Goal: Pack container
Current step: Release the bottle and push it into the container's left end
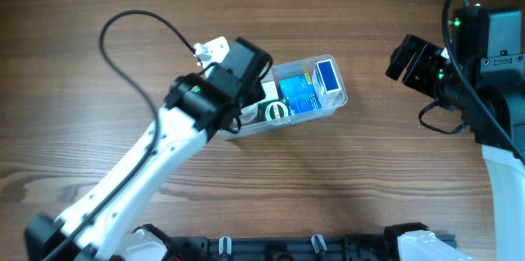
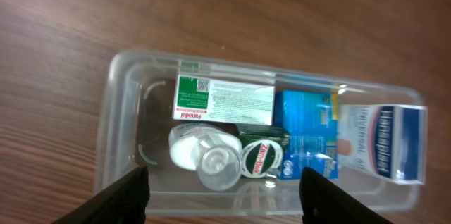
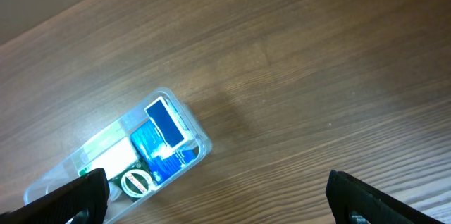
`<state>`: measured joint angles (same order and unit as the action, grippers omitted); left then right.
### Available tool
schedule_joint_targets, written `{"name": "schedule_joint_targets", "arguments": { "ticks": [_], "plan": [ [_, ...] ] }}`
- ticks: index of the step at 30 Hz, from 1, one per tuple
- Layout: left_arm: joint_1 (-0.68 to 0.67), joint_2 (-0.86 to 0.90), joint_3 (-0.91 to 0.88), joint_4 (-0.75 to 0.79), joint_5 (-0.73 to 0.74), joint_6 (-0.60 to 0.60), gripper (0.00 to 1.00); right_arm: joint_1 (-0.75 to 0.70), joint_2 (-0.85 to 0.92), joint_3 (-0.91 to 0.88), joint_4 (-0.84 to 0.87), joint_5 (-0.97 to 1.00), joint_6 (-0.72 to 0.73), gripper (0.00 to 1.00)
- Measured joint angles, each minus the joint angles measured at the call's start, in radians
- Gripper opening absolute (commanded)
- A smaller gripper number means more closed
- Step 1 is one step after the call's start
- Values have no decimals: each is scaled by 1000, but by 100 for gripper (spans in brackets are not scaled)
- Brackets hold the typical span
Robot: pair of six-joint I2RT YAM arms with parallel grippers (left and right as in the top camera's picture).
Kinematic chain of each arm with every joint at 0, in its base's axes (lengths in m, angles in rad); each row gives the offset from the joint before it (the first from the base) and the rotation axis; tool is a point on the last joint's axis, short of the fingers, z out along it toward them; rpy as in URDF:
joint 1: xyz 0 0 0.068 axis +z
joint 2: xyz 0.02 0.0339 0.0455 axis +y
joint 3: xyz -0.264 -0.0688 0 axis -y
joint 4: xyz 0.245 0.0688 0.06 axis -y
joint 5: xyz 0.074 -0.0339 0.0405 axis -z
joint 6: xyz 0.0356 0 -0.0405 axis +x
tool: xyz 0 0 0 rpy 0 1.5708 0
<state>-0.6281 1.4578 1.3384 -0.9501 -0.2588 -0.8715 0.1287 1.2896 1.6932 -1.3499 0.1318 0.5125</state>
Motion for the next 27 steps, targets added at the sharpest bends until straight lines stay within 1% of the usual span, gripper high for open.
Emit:
{"name": "schedule_joint_targets", "arguments": {
  "ticks": [2, 6, 8, 10, 11, 14, 17, 19, 22, 27],
  "plan": [
    [17, -33, 6, -24, -2, 14, 64, 0, 0, 0, 0, 0, 0, 100],
    [95, -71, 8, -102, -6, 47, 68, 0, 0, 0, 0, 0, 0, 100],
    [149, -74, 8, -142, -6, 67, 58, 0, 0, 0, 0, 0, 0, 100],
    [203, -74, 8, -173, -5, 85, 45, 0, 0, 0, 0, 0, 0, 100],
    [233, -74, 8, -182, -5, 106, 43, 0, 0, 0, 0, 0, 0, 100],
    [296, -61, 8, -184, -3, 135, 42, 0, 0, 0, 0, 0, 0, 100],
    [328, -10, 7, -159, 21, 165, 41, 0, 0, 0, 0, 0, 0, 100],
    [338, 42, 5, -125, 50, 193, 39, 0, 0, 0, 0, 0, 0, 100],
    [340, 126, 2, -76, 92, 243, 39, 0, 0, 0, 0, 0, 0, 100],
    [340, 228, -8, -66, 128, 284, 36, 0, 0, 0, 0, 0, 0, 100]
  ]
}}
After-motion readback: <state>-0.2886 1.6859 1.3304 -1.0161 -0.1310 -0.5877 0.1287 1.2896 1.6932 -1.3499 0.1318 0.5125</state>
